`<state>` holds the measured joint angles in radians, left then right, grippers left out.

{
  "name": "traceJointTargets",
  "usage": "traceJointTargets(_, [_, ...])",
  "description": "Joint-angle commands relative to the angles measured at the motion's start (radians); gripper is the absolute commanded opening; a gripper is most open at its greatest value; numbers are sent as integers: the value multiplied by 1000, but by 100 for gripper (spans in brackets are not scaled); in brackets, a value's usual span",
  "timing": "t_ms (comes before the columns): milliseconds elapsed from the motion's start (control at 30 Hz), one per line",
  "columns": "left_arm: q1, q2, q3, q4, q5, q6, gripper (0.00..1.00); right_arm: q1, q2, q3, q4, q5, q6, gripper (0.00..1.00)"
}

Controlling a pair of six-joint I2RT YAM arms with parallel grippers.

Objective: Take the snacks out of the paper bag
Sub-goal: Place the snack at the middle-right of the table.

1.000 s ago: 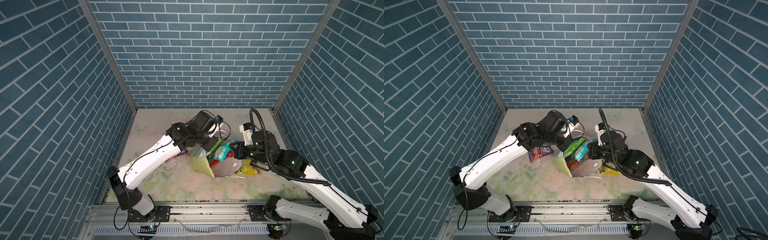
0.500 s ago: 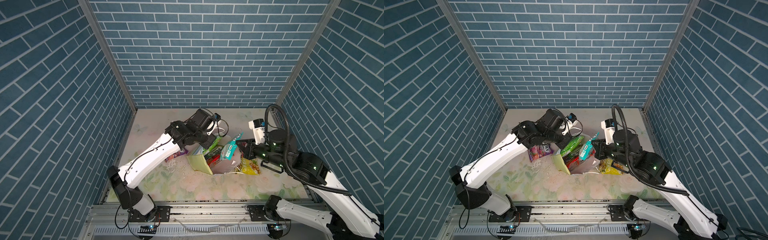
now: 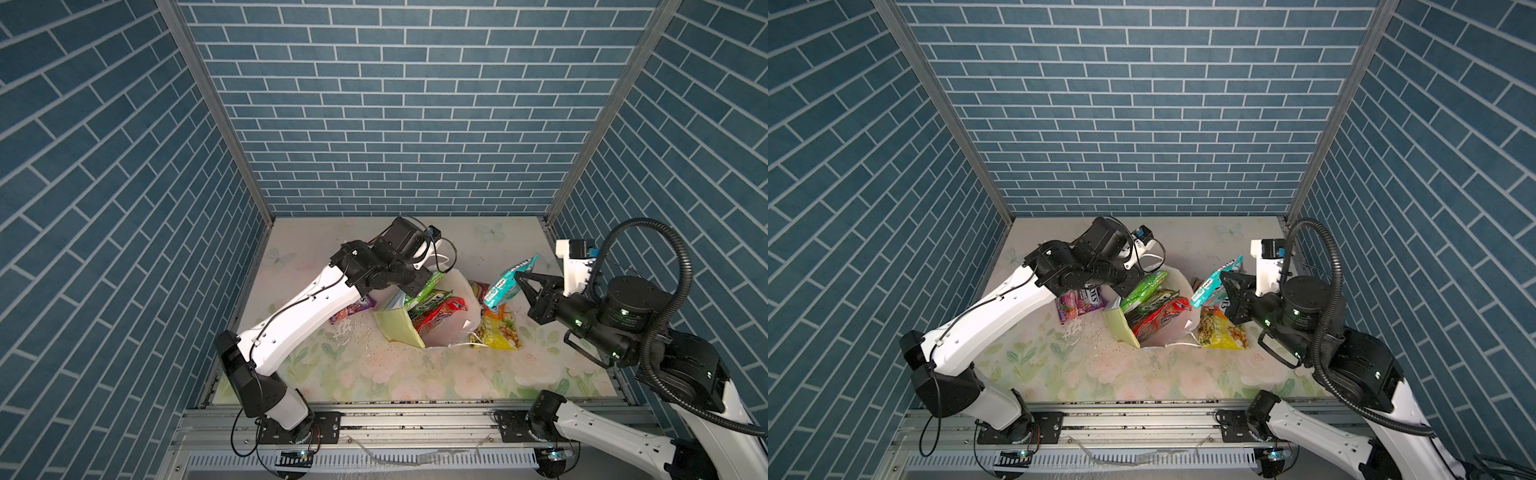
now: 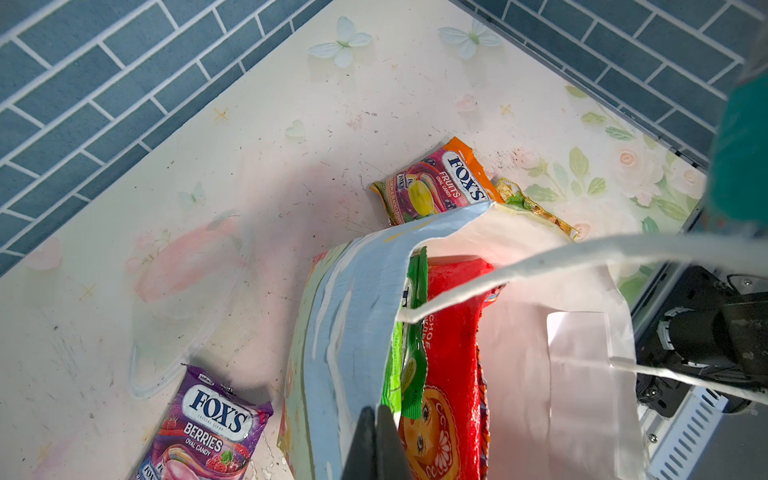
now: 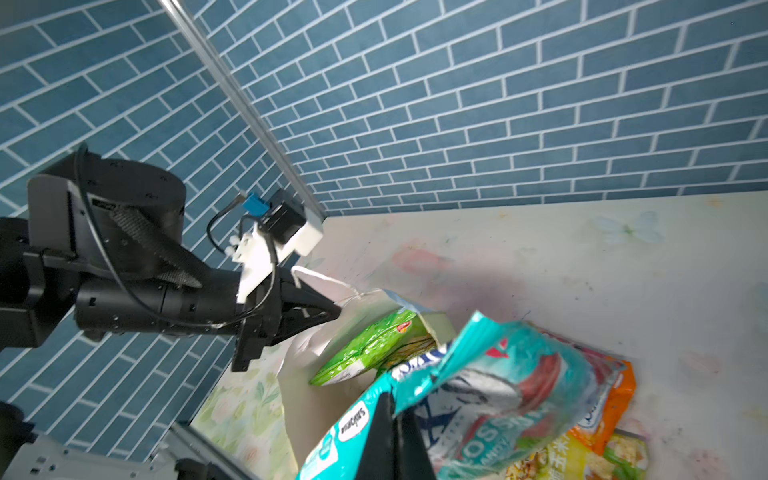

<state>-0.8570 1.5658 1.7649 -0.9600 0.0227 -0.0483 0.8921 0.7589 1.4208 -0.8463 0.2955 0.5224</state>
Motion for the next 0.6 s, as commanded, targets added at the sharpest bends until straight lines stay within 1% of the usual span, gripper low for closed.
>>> traceJointTargets(0, [4,-6,19,9,4,8,0,4,-2,30,-26,157,-35,0])
traceJointTargets(200, [5,-13,6,6,-1,11,0,3,56,43,-181,347,7,0])
traceJointTargets(367, [4,-16,6,1,-4,12,0,1,84,11,-275,454,51,0])
traceJointTargets(467, [4,-19,3,3,-1,11,0,-8,106,-15,-331,487,83,0])
traceJointTargets(567, [5,-20,0,3,2,10,0,-42,124,-48,-383,481,120,0])
